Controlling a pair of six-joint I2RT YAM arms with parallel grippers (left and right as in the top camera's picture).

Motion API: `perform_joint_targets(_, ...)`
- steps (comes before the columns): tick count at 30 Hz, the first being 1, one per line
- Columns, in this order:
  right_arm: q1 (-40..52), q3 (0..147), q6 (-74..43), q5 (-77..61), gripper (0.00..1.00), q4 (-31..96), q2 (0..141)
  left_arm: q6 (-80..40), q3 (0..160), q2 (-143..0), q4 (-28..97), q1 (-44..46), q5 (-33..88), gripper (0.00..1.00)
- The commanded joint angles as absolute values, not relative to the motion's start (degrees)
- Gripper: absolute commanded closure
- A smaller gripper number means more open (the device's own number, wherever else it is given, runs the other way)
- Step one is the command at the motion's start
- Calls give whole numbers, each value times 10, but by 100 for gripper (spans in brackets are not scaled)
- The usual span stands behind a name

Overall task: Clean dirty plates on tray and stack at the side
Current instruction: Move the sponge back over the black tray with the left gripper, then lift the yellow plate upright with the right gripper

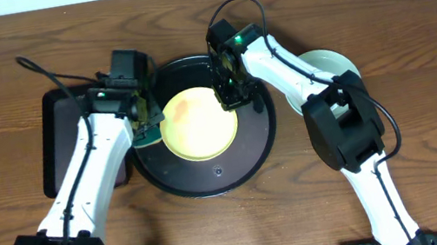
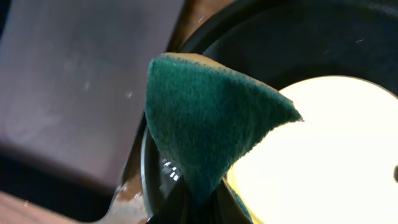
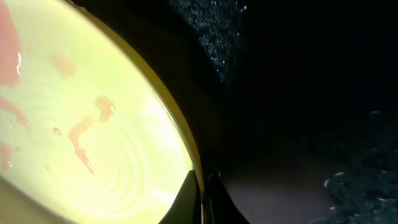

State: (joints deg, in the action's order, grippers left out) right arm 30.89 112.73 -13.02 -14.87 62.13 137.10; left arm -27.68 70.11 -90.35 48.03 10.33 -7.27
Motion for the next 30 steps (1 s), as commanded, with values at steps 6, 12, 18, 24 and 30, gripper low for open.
perform_joint_targets(6,346,1122,-146,55,99,619,1267,-286,706,-906,484,57,-19,93)
perform_joint_targets(12,380,1122,-159,203,99,628,1208,-286,706,-906,484,53,-19,92)
perform_joint_targets(18,422,1122,-158,330,99,633,1163,-286,706,-906,484,53,-19,93)
perform_joint_targets(24,474,1122,-158,477,99,645,1143,-286,706,-906,484,53,-19,92)
perform_joint_targets(30,526,1122,-158,611,99,647,1139,-286,706,-906,484,53,-19,93)
